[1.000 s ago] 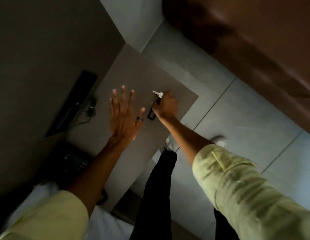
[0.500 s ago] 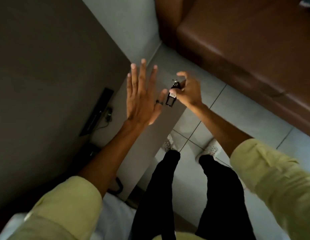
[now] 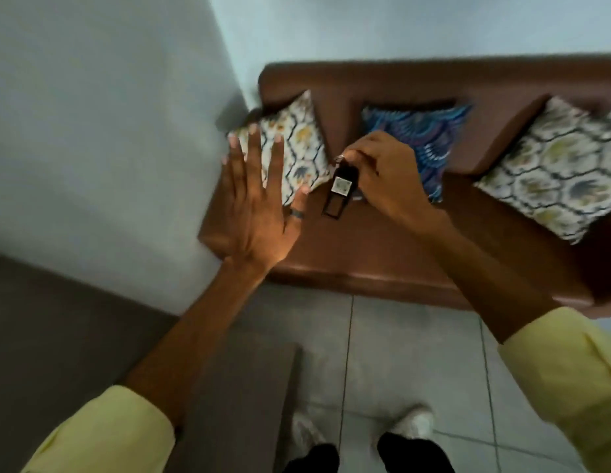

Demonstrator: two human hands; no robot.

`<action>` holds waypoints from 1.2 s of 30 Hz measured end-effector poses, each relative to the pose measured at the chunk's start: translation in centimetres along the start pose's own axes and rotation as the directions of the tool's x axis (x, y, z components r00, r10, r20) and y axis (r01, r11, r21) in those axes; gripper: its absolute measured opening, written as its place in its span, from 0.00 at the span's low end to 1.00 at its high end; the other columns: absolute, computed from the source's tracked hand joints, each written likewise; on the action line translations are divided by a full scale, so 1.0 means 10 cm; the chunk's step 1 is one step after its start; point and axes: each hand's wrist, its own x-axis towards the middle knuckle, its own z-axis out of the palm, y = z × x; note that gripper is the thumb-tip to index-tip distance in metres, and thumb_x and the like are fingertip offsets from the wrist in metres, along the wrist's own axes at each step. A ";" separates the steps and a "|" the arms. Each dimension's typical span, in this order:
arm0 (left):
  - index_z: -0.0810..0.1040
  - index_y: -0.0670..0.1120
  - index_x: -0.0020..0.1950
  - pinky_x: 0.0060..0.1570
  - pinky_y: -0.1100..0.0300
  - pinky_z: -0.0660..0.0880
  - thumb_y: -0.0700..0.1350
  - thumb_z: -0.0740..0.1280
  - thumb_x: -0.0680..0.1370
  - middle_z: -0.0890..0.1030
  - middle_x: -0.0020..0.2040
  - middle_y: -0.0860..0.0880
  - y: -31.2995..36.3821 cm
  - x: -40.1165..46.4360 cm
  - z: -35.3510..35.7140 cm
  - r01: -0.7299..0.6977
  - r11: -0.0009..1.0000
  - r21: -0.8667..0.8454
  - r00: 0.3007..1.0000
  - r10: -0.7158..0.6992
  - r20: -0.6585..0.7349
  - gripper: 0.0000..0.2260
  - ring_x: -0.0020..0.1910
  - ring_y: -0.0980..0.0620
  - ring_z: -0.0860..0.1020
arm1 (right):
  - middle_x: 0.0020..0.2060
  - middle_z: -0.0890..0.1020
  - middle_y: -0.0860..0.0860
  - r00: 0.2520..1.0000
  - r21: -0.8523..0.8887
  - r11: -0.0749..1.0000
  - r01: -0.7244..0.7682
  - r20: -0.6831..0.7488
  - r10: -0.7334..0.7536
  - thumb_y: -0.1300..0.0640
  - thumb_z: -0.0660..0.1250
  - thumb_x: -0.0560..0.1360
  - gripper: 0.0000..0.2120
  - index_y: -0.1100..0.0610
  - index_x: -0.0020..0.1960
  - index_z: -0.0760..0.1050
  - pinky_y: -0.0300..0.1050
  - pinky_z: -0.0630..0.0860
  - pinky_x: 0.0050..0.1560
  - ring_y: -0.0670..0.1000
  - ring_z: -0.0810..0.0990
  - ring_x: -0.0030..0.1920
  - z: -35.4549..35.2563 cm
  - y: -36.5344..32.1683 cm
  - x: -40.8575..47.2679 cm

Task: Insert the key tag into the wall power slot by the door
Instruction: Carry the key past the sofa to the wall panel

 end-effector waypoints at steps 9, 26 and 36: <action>0.56 0.46 0.88 0.85 0.36 0.48 0.59 0.57 0.88 0.51 0.88 0.38 2.05 1.58 -0.31 -0.217 0.971 -0.101 0.944 0.183 -0.274 0.32 0.87 0.33 0.46 | 0.46 0.85 0.57 0.969 -0.127 0.991 0.029 -0.241 -0.059 0.58 0.66 0.80 0.09 0.59 0.50 0.85 0.38 0.72 0.49 0.54 0.82 0.48 -2.61 0.42 0.19; 0.55 0.47 0.88 0.86 0.40 0.44 0.59 0.58 0.88 0.49 0.88 0.39 4.96 3.32 0.95 -0.472 0.855 -0.213 0.824 0.342 -0.452 0.32 0.87 0.38 0.41 | 0.47 0.87 0.56 0.878 -0.476 0.877 -0.057 -0.442 -0.183 0.71 0.71 0.72 0.10 0.61 0.49 0.86 0.17 0.68 0.50 0.53 0.85 0.47 -5.59 2.14 0.36; 0.57 0.47 0.88 0.85 0.36 0.46 0.59 0.55 0.87 0.50 0.88 0.38 6.78 4.46 1.50 -0.540 0.794 -0.278 0.794 0.370 -0.483 0.32 0.86 0.37 0.40 | 0.43 0.87 0.55 0.864 -0.559 0.820 -0.124 -0.468 -0.189 0.72 0.69 0.72 0.11 0.59 0.45 0.86 0.46 0.82 0.51 0.52 0.84 0.43 -7.23 2.95 0.79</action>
